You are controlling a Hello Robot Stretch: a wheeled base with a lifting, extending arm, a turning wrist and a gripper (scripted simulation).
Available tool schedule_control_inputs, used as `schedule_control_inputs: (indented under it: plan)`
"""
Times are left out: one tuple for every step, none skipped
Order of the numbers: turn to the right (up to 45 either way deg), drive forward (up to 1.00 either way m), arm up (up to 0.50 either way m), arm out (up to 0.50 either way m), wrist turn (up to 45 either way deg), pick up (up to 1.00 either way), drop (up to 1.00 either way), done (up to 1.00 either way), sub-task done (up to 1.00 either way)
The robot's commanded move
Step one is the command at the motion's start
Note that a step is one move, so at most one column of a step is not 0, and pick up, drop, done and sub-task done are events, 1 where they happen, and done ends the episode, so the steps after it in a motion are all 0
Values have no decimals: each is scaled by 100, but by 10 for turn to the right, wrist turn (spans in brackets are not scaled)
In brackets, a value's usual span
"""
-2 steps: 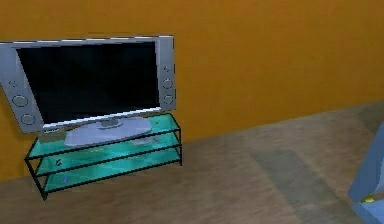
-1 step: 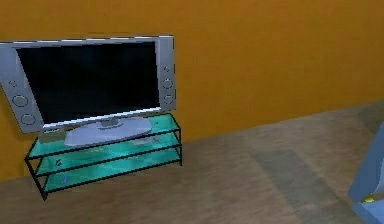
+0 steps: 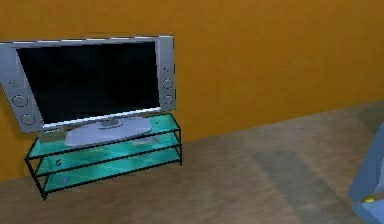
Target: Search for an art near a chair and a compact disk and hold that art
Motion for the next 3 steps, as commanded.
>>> schedule_control_inputs:
  plan:
    - [0,0,0,0,300,0,0,0,0]
    - [0,0,-22,0,0,0,0,0,0]
    - [0,0,0,0,0,100,0,0,0]
